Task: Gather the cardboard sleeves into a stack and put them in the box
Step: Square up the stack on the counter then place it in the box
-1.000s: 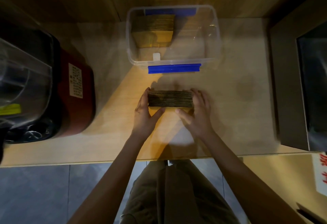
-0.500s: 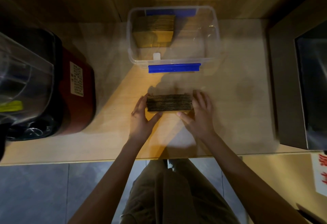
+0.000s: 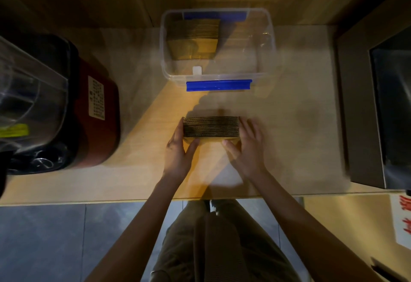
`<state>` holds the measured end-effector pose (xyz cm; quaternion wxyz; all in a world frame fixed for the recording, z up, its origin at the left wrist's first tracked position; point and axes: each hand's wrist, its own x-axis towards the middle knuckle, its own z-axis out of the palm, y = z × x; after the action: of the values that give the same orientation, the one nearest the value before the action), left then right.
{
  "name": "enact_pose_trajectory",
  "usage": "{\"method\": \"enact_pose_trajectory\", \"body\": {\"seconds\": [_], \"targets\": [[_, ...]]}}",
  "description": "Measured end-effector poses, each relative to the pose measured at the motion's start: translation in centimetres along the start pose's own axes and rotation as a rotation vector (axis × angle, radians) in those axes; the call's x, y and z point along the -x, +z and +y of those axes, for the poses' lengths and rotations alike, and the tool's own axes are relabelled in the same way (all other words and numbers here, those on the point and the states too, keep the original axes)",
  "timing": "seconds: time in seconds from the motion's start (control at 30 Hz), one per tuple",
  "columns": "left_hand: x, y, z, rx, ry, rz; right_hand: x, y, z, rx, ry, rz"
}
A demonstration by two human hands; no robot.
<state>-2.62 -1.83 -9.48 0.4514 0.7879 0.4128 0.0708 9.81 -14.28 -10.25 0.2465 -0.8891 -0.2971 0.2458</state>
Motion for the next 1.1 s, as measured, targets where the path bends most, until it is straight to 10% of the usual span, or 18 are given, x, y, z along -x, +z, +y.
{"method": "enact_pose_trajectory", "body": {"seconds": [1.1], "targets": [[-2.2,-4.9,2.2,-0.104,0.098,-0.04,-2.8,-5.9,-1.4,-0.025,-0.163,-0.015]]}}
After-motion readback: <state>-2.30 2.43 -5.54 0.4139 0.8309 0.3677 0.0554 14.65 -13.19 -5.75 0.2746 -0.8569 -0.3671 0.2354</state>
